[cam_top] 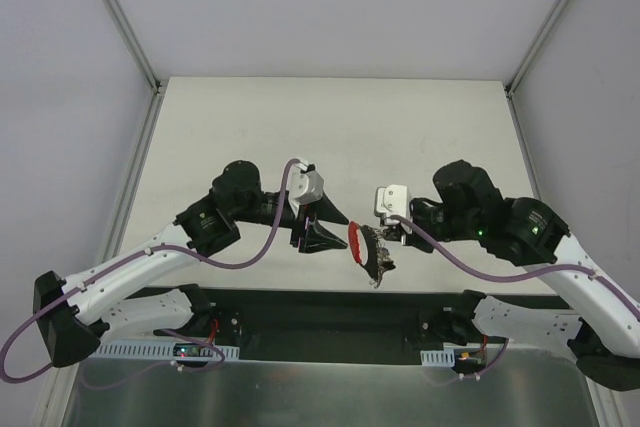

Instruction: Remove the keys from the keyring

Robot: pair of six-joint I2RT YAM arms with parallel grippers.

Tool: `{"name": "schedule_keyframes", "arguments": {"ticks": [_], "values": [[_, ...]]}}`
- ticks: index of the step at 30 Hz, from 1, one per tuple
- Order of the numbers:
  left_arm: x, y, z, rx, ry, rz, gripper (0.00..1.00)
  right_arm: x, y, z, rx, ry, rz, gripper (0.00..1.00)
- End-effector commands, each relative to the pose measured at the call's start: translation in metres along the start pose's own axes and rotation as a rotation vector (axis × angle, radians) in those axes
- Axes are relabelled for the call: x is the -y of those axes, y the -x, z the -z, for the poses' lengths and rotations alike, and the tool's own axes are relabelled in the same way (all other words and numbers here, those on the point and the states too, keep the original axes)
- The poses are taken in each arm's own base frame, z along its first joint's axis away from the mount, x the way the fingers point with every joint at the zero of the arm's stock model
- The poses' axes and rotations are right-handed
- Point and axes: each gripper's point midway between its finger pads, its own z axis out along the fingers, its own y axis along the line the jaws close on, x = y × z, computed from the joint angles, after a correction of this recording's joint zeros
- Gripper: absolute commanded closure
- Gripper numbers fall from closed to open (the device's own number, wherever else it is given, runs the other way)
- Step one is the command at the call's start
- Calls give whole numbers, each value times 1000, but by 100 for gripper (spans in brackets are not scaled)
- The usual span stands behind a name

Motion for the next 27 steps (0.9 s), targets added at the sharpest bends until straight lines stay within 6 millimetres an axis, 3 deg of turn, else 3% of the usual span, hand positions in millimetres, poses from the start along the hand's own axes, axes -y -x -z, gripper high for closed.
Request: {"name": "schedule_keyframes", "arguments": {"ticks": [1,7,14,27], "values": [[14,31,-3,33,-106,-44,50,10,36,10,137,-26,204,99],[25,38,-9,51,-211,-23,54,15,49,6,213,-52,242,99],[34,38,-11,44,-286,20,60,15,49,5,236,-63,249,99],[26,39,-16,52,-249,14,54,11,50,-3,254,-33,252,99]]}}
